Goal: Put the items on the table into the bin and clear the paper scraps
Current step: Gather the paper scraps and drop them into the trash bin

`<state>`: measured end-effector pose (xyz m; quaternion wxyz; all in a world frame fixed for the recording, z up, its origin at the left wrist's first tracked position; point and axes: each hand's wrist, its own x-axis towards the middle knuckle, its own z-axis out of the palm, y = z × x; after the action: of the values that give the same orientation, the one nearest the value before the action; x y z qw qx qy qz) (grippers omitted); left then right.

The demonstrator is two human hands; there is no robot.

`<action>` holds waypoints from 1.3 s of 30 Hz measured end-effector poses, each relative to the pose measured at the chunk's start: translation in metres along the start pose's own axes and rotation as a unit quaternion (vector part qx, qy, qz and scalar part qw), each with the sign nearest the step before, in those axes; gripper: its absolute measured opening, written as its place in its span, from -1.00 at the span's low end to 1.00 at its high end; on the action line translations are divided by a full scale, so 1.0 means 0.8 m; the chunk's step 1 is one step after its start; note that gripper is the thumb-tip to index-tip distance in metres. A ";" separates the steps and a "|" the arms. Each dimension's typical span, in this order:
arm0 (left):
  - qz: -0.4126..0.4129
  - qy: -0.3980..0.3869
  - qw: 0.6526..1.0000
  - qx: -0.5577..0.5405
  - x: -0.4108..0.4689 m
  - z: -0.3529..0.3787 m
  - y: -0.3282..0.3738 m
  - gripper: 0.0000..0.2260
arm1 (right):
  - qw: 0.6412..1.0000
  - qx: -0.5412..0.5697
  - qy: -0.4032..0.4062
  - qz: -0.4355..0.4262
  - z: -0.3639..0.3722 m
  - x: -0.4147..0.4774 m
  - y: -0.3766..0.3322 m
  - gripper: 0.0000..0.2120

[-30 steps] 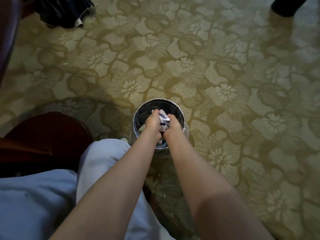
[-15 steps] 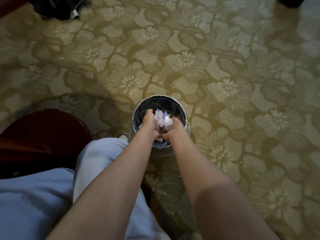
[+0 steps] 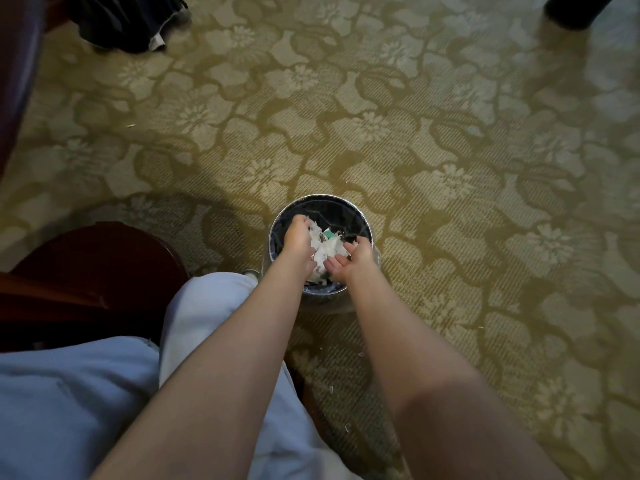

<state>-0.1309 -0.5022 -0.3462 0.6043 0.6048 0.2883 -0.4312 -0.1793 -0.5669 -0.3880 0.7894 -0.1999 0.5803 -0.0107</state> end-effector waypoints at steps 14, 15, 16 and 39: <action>0.104 0.002 0.994 0.038 -0.095 -0.004 0.037 -0.61 | 0.993 -0.074 -0.040 -0.077 0.016 -0.099 -0.030 -0.53; 0.117 -0.001 0.992 0.040 -0.105 -0.002 0.042 -0.61 | 0.992 -0.075 -0.045 -0.096 0.019 -0.109 -0.035 -0.53; 0.128 -0.002 0.991 0.041 -0.115 0.000 0.047 -0.62 | 0.990 -0.073 -0.051 -0.111 0.020 -0.117 -0.041 -0.53; 0.446 -0.038 0.894 0.027 -0.380 -0.067 0.207 -0.66 | 0.913 -0.051 -0.278 -0.295 0.153 -0.374 -0.079 -0.57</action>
<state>-0.1179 -0.4141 -0.0069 0.7269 0.6692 -0.0468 -0.1470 -0.1508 -0.5135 -0.0647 0.8687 -0.3966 0.2516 -0.1576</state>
